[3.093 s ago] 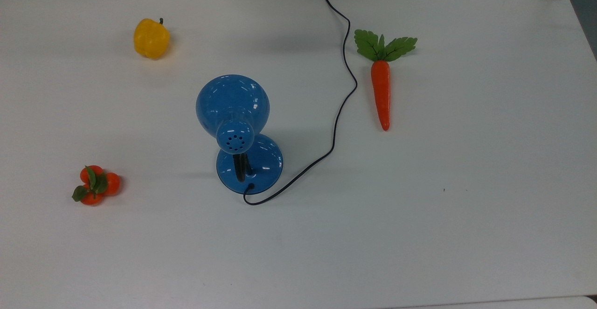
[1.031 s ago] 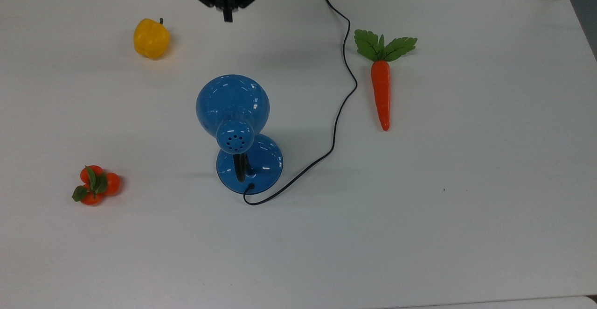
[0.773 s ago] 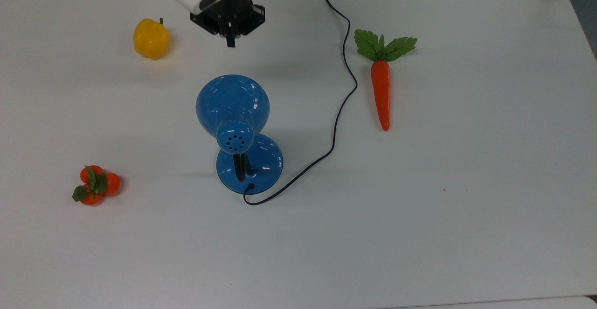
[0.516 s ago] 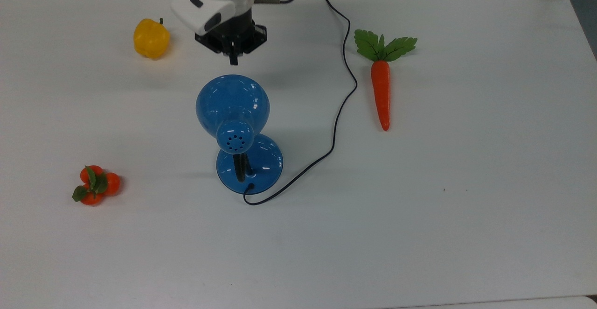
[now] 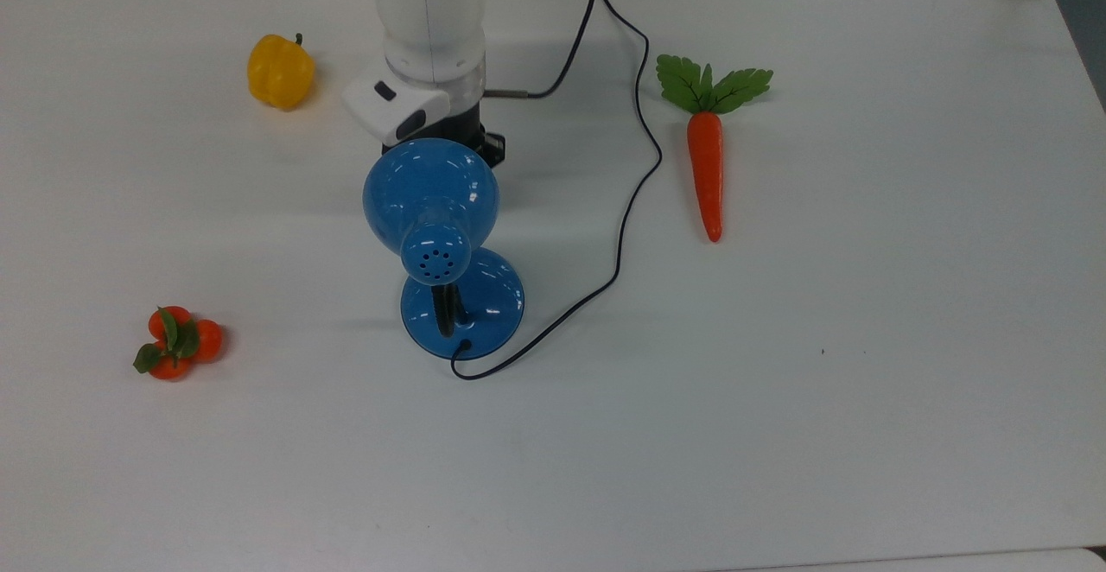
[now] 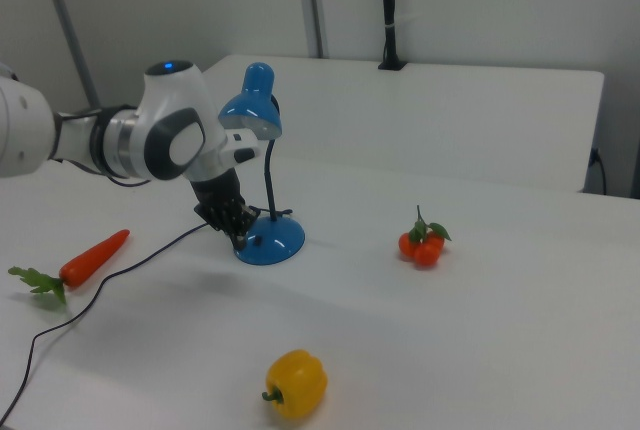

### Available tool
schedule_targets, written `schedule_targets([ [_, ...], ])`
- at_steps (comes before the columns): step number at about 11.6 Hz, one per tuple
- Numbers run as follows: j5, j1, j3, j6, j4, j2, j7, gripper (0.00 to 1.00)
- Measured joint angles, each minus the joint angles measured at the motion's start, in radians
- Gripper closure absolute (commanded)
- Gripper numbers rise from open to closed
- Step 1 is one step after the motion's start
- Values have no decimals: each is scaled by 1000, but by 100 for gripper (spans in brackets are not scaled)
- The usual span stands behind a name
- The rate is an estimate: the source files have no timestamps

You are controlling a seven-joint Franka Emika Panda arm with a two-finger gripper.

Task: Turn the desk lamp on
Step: 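Press the switch on the lamp base with the gripper fingers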

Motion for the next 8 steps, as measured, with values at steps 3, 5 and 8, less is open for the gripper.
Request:
schedule_targets([
  [3,0,2,0,160,-7,54,14,100],
  [5,0,2,0,190,-6,63,15,100],
  [8,0,2,0,256,-6,69,16,100],
])
